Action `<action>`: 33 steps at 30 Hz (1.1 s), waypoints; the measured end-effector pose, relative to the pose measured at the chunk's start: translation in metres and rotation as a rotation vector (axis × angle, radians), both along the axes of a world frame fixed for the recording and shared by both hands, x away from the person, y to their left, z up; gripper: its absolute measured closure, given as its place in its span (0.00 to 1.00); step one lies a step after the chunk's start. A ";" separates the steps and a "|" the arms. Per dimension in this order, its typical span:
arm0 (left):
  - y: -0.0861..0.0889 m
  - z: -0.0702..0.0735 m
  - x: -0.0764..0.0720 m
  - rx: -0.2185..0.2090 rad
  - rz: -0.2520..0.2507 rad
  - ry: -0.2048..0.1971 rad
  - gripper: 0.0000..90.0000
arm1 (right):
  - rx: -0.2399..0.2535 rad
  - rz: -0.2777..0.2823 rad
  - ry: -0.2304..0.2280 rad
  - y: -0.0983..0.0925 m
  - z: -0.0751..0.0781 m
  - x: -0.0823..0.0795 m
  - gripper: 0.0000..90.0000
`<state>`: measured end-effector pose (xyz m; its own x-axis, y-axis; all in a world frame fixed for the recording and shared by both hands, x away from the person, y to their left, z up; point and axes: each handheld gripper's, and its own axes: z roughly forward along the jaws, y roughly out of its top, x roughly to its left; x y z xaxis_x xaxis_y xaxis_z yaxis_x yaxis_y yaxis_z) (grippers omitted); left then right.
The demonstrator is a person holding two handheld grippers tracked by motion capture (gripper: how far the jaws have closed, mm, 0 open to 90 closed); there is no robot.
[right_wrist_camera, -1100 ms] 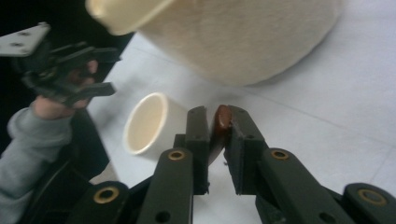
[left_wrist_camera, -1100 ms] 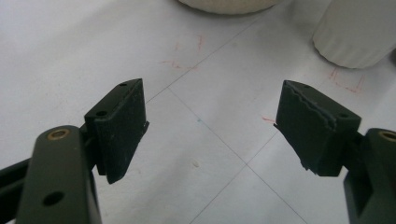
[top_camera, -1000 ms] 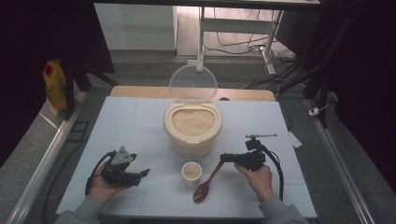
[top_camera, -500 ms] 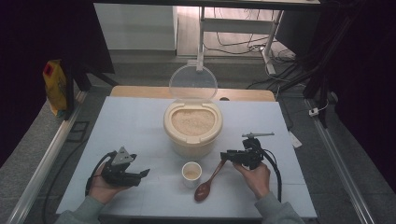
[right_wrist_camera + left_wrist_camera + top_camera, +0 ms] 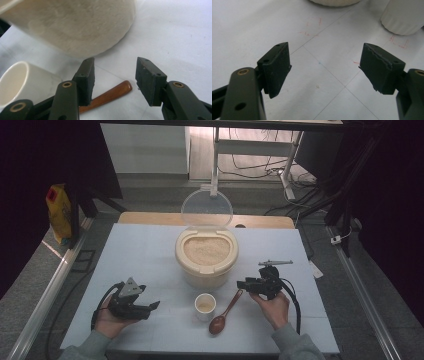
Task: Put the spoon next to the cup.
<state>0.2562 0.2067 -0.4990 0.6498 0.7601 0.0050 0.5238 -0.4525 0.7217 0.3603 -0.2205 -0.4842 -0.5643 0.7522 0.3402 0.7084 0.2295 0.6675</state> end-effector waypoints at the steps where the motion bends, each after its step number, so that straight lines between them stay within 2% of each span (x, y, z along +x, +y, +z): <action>1: 0.000 0.000 0.000 0.000 0.000 0.000 0.27 | 0.000 0.009 -0.008 -0.002 0.001 -0.003 0.55; 6: -0.001 0.001 -0.001 0.000 -0.002 -0.002 0.26 | -0.013 0.046 -0.064 -0.017 0.001 -0.016 0.53; 18: -0.002 0.001 -0.003 -0.007 0.001 -0.003 0.26 | -0.092 0.047 -0.224 -0.064 -0.004 -0.047 0.51; 24: -0.001 0.002 -0.004 -0.017 -0.001 -0.005 0.26 | -0.093 0.044 -0.264 -0.077 -0.002 -0.054 0.51; 33: -0.001 0.002 -0.004 -0.021 -0.001 -0.008 0.26 | -0.102 0.052 -0.293 -0.077 -0.002 -0.055 0.51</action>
